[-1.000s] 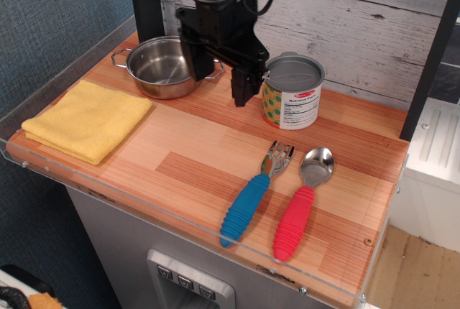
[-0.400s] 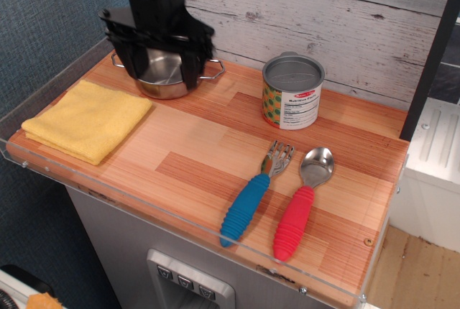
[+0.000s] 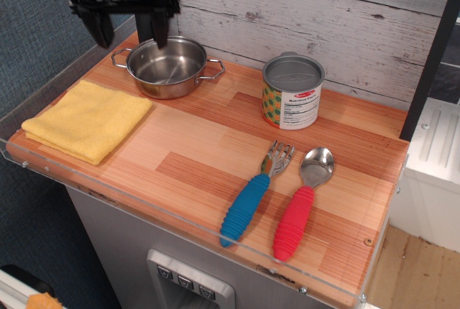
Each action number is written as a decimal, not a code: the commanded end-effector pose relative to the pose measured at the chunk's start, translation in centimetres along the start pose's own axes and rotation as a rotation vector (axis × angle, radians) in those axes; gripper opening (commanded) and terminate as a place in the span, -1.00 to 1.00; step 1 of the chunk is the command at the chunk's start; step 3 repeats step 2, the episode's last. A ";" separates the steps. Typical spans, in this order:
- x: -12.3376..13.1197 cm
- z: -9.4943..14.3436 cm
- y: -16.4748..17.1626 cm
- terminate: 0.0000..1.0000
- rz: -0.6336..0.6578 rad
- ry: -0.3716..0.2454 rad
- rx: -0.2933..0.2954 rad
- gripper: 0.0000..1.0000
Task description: Move the tin box in right side of pot
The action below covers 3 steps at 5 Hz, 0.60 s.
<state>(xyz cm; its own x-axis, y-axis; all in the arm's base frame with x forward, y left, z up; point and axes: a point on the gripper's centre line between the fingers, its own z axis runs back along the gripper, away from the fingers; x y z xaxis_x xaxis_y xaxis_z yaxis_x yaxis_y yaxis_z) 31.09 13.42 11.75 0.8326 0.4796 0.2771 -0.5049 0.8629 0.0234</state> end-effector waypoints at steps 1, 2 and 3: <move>0.8 0.6 1.4 -1.00 0.088 0.010 0.068 1.00; 0.8 0.6 1.4 1.00 0.088 0.010 0.068 1.00; 0.8 0.6 1.4 1.00 0.088 0.010 0.068 1.00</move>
